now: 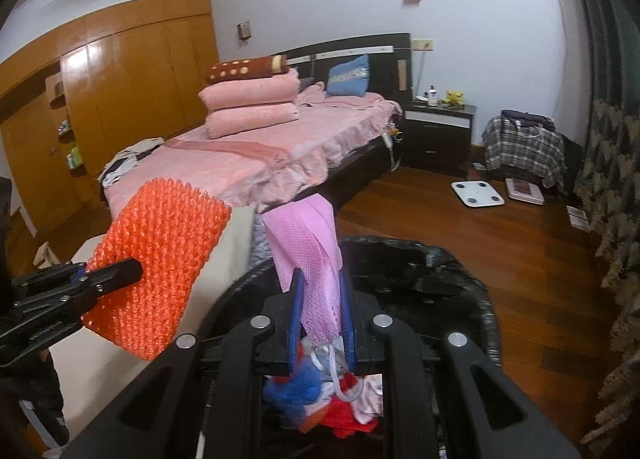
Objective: Collect trash
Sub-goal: 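Lift and carry the orange pad and pink mask over the bin with both grippers, then open both grippers over the bin to drop the pad and mask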
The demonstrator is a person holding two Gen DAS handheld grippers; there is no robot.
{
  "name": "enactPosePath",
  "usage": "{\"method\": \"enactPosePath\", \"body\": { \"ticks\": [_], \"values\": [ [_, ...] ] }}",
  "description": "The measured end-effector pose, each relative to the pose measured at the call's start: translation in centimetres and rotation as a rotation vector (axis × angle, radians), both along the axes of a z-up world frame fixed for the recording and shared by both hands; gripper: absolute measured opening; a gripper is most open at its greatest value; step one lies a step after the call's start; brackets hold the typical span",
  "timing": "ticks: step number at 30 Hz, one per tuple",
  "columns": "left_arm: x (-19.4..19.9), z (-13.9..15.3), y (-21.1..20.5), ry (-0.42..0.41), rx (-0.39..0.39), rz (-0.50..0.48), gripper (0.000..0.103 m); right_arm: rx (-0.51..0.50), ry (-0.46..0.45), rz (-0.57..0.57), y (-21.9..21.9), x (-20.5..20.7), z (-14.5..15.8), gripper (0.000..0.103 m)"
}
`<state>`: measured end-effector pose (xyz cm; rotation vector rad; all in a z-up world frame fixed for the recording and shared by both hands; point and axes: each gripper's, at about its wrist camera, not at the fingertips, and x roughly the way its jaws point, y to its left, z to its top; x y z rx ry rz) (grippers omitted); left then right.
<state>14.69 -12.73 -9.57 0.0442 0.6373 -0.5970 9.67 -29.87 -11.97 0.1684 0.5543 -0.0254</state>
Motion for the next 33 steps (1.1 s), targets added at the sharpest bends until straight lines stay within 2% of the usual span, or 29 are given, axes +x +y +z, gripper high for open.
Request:
{"method": "enactPosePath", "body": {
  "ticks": [12,25,26,27,29,30,31,33],
  "values": [
    [1.1,-0.9,-6.0,0.000,0.031,-0.103,0.013,0.007,0.043,-0.074,-4.6,-0.3,-2.2,0.017],
    [3.6,-3.8,-8.5,0.085,0.057,-0.134,0.015,0.037,0.099,-0.105,-6.7,1.0,-4.7,0.017],
    [3.8,-4.0,-8.5,0.094,0.058,-0.136,0.020,0.039,0.107,-0.108,-6.8,1.1,-5.0,0.020],
    [4.1,-4.3,-8.4,0.106,0.058,-0.134,0.026,0.043,0.117,-0.110,-6.9,1.2,-5.2,0.030],
    [4.5,-4.6,-8.2,0.126,0.056,-0.128,0.040,0.045,0.129,-0.113,-7.0,1.2,-5.5,0.037],
    [4.6,-4.7,-7.9,0.131,0.053,-0.122,0.041,0.042,0.132,-0.113,-6.9,1.2,-5.6,0.039],
    [4.7,-4.8,-7.6,0.135,0.052,-0.118,0.042,0.038,0.133,-0.115,-6.9,1.1,-5.7,0.046],
    [4.7,-4.9,-7.1,0.137,0.055,-0.108,0.054,0.038,0.132,-0.117,-6.9,0.9,-5.7,0.052]
  ]
}}
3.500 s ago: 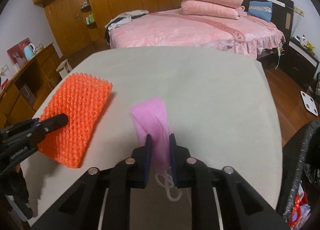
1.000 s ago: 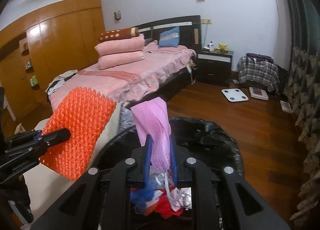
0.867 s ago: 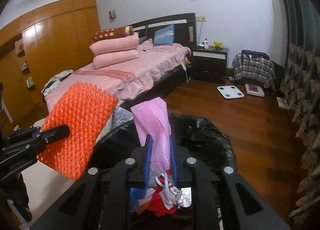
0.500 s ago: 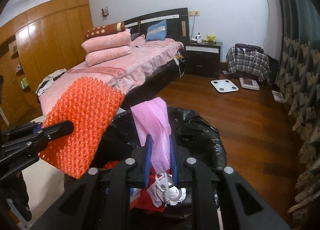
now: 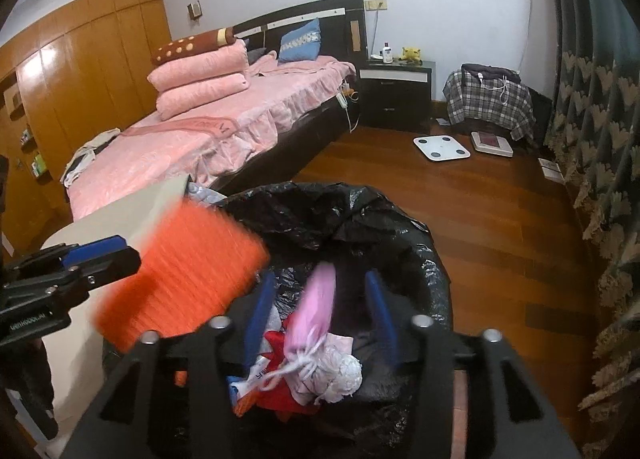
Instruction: Collect trash
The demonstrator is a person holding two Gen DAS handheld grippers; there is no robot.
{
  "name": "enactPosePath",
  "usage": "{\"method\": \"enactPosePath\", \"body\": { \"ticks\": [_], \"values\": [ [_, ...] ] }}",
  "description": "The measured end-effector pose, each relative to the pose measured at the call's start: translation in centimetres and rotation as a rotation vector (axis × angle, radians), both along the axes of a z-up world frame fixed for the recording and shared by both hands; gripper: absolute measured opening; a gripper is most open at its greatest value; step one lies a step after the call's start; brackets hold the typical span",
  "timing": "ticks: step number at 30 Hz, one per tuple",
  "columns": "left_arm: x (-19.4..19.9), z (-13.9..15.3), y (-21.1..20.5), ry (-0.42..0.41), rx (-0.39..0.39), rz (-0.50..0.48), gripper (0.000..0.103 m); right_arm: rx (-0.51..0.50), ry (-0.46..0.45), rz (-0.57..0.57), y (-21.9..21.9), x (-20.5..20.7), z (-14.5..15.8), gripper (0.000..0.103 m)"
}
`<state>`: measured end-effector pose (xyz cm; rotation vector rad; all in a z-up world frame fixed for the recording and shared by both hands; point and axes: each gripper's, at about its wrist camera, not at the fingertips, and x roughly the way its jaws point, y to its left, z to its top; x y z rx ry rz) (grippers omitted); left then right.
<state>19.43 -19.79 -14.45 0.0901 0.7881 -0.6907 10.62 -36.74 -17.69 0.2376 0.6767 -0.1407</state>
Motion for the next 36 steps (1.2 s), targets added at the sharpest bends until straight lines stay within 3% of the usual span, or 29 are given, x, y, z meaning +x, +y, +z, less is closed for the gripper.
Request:
{"method": "enactPosePath", "body": {
  "ticks": [6,11,22,29,36],
  "values": [
    [-0.2,1.0,2.4,-0.028,-0.009,0.045,0.079,-0.018,-0.030,0.002,0.7,-0.4,0.9,0.081],
    [-0.8,2.4,4.4,-0.057,-0.001,0.096,0.090,-0.031,-0.062,0.011,1.6,-0.6,2.4,0.097],
    [-4.5,6.7,8.9,-0.140,-0.003,0.195,0.093,-0.005,-0.140,0.108,5.6,-2.6,7.9,0.097],
    [-6.8,9.0,10.3,-0.191,-0.006,0.231,0.093,-0.041,-0.173,0.166,8.7,-4.3,10.8,0.097],
    [-8.7,10.6,11.3,-0.231,-0.024,0.248,0.093,-0.070,-0.194,0.196,10.4,-5.5,12.1,0.097]
  ]
}}
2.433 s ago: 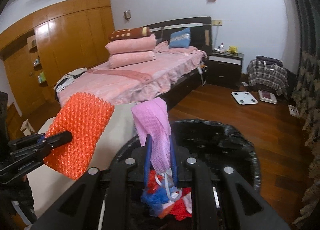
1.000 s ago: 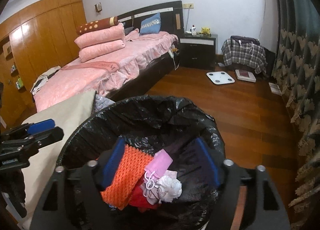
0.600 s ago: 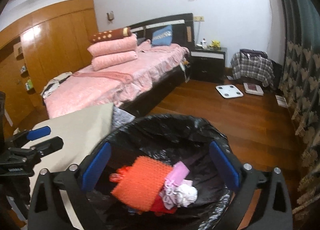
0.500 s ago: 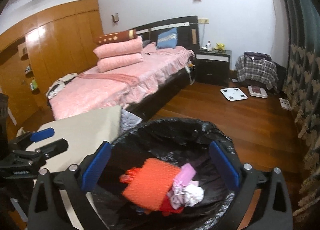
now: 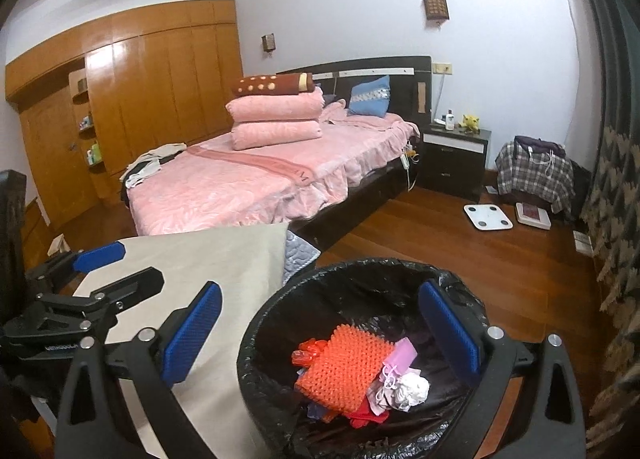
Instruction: Collect trash
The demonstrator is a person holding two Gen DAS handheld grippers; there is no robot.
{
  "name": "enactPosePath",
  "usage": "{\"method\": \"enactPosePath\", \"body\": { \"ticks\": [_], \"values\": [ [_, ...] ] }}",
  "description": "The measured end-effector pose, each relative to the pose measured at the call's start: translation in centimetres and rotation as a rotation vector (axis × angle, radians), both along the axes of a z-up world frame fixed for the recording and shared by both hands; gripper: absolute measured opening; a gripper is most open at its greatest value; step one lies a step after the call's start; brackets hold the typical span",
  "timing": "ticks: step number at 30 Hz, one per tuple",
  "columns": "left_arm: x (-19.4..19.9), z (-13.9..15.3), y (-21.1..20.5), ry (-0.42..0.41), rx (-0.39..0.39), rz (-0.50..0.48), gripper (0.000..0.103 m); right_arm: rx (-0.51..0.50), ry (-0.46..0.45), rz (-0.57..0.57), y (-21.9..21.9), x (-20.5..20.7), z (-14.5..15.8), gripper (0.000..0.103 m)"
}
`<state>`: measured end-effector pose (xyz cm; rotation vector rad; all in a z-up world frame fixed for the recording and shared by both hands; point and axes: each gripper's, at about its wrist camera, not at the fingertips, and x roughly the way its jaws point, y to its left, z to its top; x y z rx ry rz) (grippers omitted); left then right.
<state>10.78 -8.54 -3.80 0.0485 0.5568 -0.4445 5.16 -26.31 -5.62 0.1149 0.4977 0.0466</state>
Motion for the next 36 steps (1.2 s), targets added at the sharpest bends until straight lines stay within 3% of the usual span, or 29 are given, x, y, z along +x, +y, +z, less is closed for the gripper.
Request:
{"method": "enactPosePath", "body": {
  "ticks": [36],
  "values": [
    [-1.7,1.3,1.0,-0.036,-0.015,0.014,0.093,-0.018,-0.025,0.020,1.1,-1.2,0.6,0.097]
  ]
}}
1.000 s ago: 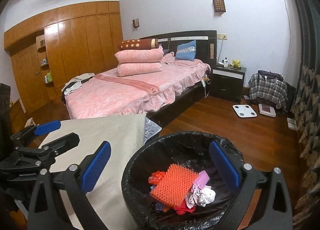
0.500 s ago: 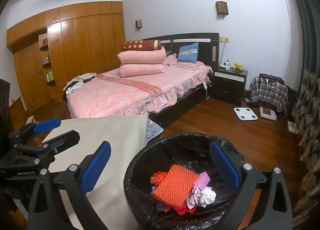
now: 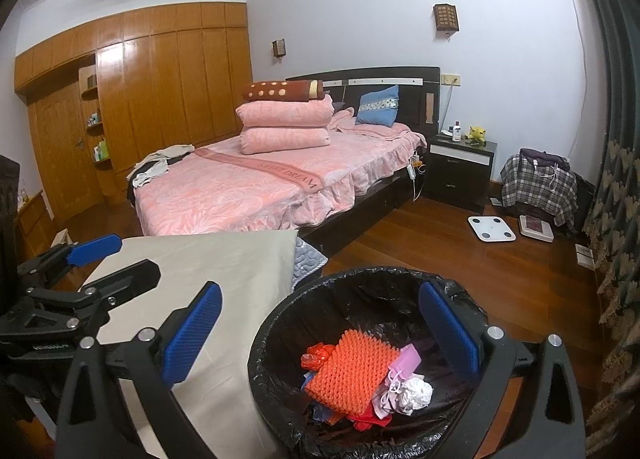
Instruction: Collect trash
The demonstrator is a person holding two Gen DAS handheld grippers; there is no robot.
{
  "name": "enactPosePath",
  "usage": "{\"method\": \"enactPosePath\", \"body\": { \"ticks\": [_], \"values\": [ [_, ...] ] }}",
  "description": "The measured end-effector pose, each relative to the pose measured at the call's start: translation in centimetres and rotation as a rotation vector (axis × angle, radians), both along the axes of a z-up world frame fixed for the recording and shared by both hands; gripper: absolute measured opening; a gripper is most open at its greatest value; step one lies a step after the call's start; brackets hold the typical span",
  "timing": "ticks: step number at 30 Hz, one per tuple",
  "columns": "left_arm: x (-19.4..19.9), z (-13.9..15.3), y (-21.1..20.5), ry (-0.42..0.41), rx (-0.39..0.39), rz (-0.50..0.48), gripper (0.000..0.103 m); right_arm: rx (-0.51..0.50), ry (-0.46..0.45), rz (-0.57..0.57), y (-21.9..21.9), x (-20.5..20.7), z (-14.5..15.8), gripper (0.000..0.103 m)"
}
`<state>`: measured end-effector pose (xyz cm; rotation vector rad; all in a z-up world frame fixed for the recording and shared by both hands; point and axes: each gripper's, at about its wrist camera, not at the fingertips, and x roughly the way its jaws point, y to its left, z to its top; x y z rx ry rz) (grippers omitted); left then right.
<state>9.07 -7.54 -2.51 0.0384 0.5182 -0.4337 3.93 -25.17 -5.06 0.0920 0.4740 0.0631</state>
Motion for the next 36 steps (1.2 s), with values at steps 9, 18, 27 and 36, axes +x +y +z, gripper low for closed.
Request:
{"method": "enactPosePath", "body": {
  "ticks": [9,18,27,36],
  "values": [
    [0.03,-0.03,0.05,0.000,0.000,-0.001,0.093,0.000,-0.001,0.000,0.03,-0.01,-0.01,0.097],
    [0.07,0.00,0.13,0.000,0.000,-0.001,0.093,-0.002,0.000,0.000,0.19,-0.01,0.12,0.097],
    [0.09,-0.02,0.17,0.000,0.001,-0.001,0.093,-0.002,0.000,0.000,0.19,0.02,0.04,0.097],
    [0.08,-0.03,0.16,0.000,0.001,-0.001,0.093,-0.003,-0.001,0.001,0.26,0.00,0.04,0.097]
  ]
}}
